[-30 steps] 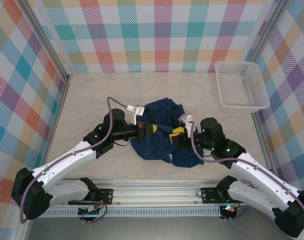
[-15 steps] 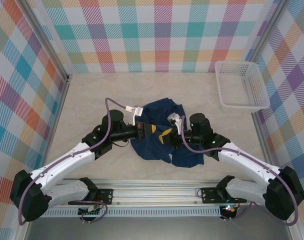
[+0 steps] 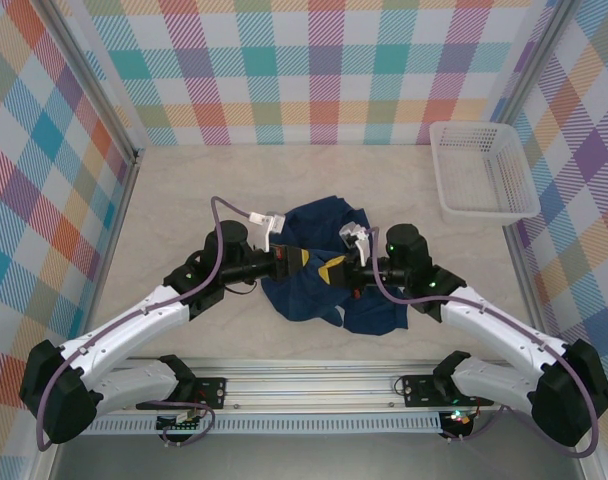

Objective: Fold the inside-out t-shirt

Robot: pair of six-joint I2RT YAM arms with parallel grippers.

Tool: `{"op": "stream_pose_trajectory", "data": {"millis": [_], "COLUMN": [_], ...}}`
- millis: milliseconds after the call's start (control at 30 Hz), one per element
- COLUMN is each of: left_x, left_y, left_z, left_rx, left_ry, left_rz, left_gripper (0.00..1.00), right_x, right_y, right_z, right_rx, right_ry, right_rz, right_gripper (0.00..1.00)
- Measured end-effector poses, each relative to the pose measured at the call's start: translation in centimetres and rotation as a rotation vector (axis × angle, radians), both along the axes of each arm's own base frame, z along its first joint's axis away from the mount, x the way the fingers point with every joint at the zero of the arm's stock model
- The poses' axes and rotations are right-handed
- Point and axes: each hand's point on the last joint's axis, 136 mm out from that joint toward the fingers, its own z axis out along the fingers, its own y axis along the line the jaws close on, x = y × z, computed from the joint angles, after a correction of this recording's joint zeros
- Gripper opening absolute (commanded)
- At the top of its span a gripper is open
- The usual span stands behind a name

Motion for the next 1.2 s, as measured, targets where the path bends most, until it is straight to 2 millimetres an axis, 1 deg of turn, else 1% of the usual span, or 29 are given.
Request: {"op": "stream_pose_trajectory", "data": {"millis": [167,267,467,533,600,800,833,933,1000,1067,1100,1200], "left_x": [0.0,0.0,-0.2,-0.2,-0.2,0.1,0.4,1.0,1.3,1.1,0.8,0.1], "left_y": [0.0,0.0,0.1,0.1,0.2,0.5,0.7,1.3,2.1,2.7,2.9,3.4], "left_z": [-0.2,-0.4,-1.0,-1.1,-1.3,-1.7,-1.8,-1.8,-2.2,-2.4,-2.4,-1.6], "left_rx": [0.01,0.014,0.024,0.026,0.028,0.047,0.058,0.092,0.132,0.157,0.165,0.16], "left_ry": [-0.009,-0.009,0.001,0.004,0.006,-0.005,-0.015,-0.057,-0.097,-0.127,-0.149,-0.226], "left_rz": [-0.007,-0.008,-0.009,-0.009,-0.008,0.015,0.029,0.065,0.09,0.092,0.085,0.066], "left_gripper": [0.0,0.0,0.0,0.0,0.0,0.0,0.03,0.3,0.43,0.5,0.52,0.59], "right_x": [0.3,0.6,1.1,1.1,1.1,0.9,0.8,0.6,0.3,0.2,0.2,0.2], "right_y": [0.1,0.4,0.9,1.0,1.0,1.1,1.0,0.9,0.9,1.0,1.0,1.1], "right_z": [1.0,1.4,1.0,1.0,1.0,1.3,1.7,3.9,6.1,7.7,8.2,8.6], "right_rx": [0.018,0.031,0.031,0.033,0.035,0.033,0.031,0.045,0.072,0.092,0.094,0.073], "right_ry": [0.002,0.004,0.035,0.039,0.046,0.058,0.053,0.019,-0.018,-0.046,-0.055,-0.047], "right_rz": [-0.005,-0.006,-0.009,-0.005,-0.001,0.005,0.006,0.017,0.033,0.045,0.048,0.052], "right_gripper": [0.1,0.12,0.15,0.1,0.01,0.0,0.0,0.0,0.0,0.0,0.0,0.0]}}
